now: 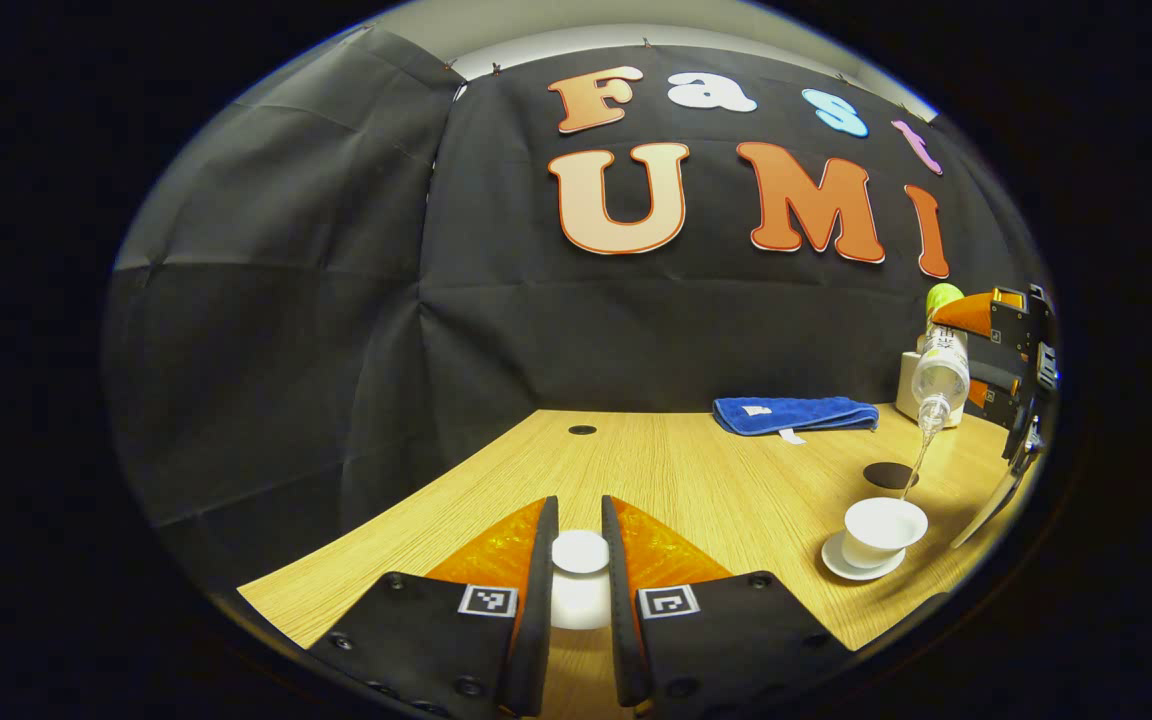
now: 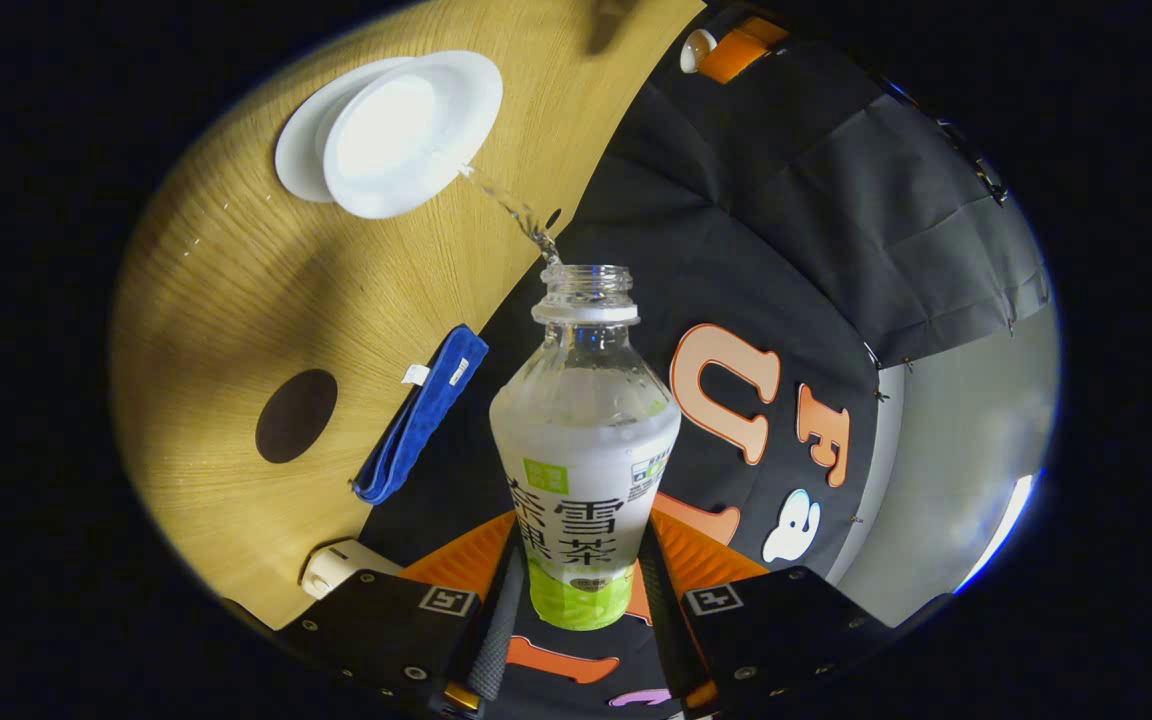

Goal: Open the teacup lid with one hand, grasp the water bottle and pour water into the teacup with the other hand; after pouring, place the water bottle on the coaster and then close the teacup lid.

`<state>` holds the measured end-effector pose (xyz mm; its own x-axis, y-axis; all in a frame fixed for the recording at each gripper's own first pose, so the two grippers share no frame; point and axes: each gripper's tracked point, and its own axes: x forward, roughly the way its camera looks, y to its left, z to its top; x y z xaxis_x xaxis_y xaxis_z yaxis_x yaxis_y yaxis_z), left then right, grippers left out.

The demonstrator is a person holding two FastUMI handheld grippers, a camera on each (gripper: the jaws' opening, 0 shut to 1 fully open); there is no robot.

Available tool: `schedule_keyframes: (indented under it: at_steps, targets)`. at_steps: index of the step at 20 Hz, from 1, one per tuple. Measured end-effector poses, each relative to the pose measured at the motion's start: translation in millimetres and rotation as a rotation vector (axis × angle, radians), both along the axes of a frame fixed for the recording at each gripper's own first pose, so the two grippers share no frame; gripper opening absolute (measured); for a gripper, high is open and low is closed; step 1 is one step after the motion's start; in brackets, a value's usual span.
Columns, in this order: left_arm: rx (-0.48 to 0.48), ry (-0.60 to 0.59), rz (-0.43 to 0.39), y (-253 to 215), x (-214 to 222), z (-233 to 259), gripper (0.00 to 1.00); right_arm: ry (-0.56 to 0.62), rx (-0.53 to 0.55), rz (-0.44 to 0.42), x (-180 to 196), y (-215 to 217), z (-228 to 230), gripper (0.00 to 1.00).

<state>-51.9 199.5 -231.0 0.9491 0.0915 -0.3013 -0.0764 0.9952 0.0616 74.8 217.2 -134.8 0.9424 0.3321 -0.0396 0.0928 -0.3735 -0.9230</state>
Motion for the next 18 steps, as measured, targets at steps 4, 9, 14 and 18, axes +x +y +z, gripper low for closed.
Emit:
schedule_keyframes:
  at_steps: [4, 9, 14, 18]
  targets:
    - [0.009, -0.001, 0.001, 1.7, 2.7, 1.3, 0.3, -0.03, -0.034, 0.03, 2.6, 4.0, 8.2, 0.61]
    - [0.026, 0.001, 0.004, 4.5, 2.4, 5.5, 0.3, -0.059, -0.069, 0.074, 1.3, 12.0, 14.3, 0.58]
    - [0.033, 0.012, 0.0, 1.9, 0.6, 5.7, 0.3, -0.08, -0.114, 0.124, -1.0, 18.7, 12.8, 0.61]
    - [0.035, 0.028, -0.002, -2.2, -1.3, 1.8, 0.3, -0.064, -0.125, 0.15, -6.7, 25.7, 1.9, 0.61]
